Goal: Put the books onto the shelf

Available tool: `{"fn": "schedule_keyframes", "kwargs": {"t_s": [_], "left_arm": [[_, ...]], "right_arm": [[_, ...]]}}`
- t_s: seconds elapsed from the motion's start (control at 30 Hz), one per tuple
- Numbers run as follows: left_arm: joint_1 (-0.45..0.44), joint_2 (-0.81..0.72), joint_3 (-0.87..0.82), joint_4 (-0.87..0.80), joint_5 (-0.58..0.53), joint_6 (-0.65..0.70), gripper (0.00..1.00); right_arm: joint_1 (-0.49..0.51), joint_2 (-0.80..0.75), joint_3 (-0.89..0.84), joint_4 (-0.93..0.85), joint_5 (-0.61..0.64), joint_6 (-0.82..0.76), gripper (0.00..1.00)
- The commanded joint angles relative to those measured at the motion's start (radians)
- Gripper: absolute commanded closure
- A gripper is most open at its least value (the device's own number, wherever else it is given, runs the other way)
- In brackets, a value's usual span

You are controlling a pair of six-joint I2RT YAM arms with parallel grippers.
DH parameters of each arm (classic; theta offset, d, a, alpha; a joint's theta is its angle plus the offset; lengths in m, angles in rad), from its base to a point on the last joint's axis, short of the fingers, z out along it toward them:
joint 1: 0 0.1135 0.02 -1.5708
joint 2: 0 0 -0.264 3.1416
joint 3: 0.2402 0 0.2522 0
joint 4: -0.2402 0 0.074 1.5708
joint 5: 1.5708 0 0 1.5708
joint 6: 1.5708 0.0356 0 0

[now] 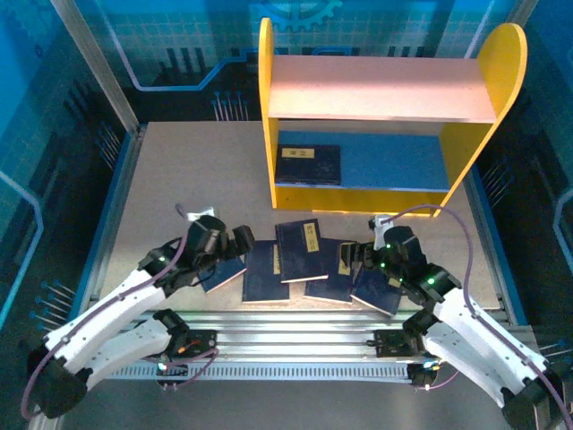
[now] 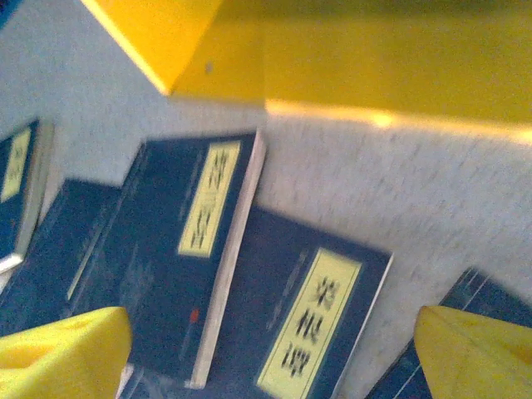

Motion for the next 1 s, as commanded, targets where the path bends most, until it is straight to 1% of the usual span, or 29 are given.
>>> {"fn": "schedule_keyframes", "kwargs": {"t_s": [0.0,0.1,0.2,0.3,0.43,0.57,0.67,0.83,0.97], "left_arm": [[-0.069,0.070,0.005,-0.026,0.015,-0.119,0.01],[-0.127,0.168,0.014,0.046,0.022,-0.148,0.01],[-0.166,0.281,0.049,0.090,0.033,-0.155,0.02],[-0.190,0.392,0.098,0.108,0.048,-0.153,0.02],[-0.211,0.479,0.126,0.167,0.092,-0.149,0.01],[-0.220,0.538,0.145,0.195,0.119,-0.146,0.01],[-0.220,0.571,0.137,0.252,0.155,-0.151,0.01],[-0.220,0.606,0.144,0.278,0.169,-0.161,0.02],[-0.220,0.623,0.135,0.293,0.176,-0.166,0.02]], "right_arm": [[0.044,0.061,-0.021,0.044,-0.046,0.077,0.16],[0.065,0.156,-0.002,0.079,-0.044,0.091,0.23],[0.087,0.265,0.033,0.109,-0.042,0.105,0.30],[0.109,0.369,0.080,0.126,-0.029,0.095,0.36],[0.131,0.468,0.113,0.172,-0.036,0.082,0.42],[0.138,0.533,0.126,0.224,-0.038,0.089,0.48],[0.141,0.578,0.132,0.266,-0.046,0.096,0.51],[0.141,0.636,0.144,0.311,-0.057,0.105,0.59],[0.144,0.673,0.152,0.337,-0.070,0.115,0.62]]}}
